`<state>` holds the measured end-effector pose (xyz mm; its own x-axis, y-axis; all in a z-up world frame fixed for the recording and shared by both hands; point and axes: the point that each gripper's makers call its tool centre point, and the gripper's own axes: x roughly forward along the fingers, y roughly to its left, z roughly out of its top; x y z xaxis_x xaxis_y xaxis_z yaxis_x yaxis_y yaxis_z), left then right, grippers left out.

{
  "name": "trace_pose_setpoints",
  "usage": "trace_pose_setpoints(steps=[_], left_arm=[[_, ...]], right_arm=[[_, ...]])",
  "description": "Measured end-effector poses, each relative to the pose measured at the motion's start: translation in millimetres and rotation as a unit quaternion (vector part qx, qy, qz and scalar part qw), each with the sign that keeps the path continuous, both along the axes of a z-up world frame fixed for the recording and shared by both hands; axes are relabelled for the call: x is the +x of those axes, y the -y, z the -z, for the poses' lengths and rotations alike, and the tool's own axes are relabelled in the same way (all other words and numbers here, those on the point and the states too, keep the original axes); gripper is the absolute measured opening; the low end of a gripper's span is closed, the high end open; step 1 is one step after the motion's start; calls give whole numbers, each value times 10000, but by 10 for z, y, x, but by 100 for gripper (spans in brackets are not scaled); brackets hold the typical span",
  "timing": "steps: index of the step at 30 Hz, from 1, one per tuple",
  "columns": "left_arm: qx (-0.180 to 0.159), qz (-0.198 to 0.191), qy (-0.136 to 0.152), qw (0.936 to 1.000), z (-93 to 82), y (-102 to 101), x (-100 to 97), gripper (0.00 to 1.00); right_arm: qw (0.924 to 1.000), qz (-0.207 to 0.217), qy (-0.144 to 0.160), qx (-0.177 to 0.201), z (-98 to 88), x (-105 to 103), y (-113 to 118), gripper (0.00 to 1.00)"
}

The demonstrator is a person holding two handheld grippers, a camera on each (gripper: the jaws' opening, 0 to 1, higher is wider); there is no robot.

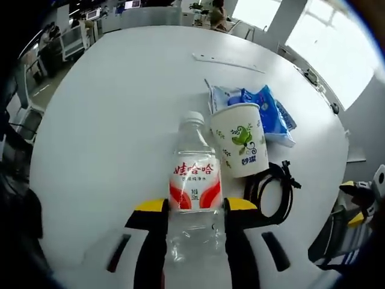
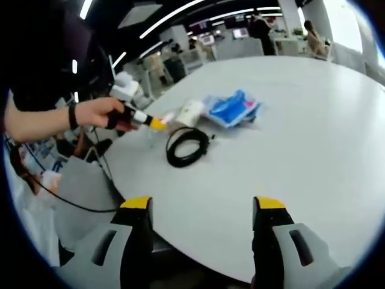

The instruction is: Arrange the tabletop items into an orderly group along one side of the table until the central work area is clear of visible clutter.

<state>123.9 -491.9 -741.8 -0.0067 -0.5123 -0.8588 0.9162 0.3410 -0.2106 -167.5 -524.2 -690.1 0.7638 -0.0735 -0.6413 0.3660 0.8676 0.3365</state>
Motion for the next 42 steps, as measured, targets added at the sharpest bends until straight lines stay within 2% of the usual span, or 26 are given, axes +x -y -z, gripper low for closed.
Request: trace_pose_setpoints(steps=[13,19,21,25,32,42], left_arm=[[136,-246,-139,9995,14,-248,34,36],[265,43,-43,9996,19,-299,15,37],[274,19,-104,9996,18,-293,12,38],[274,-64,-203,9994,20,-244,5,47],[278,31,-79,9996,13,-101,17,47],[508,252,122,9983,119,26,58,47]], right_arm=[[10000,-95,-12,3,4,49,-70,65],[9999,-128,-22,10,11,67,-84,65],[9999,-144,-24,7,9,83,-92,65],[9999,-164,-13,3,2,102,-101,65],[9999,-131,-30,16,8,69,-103,65],[10000,-50,-55,48,24,4,-81,65]])
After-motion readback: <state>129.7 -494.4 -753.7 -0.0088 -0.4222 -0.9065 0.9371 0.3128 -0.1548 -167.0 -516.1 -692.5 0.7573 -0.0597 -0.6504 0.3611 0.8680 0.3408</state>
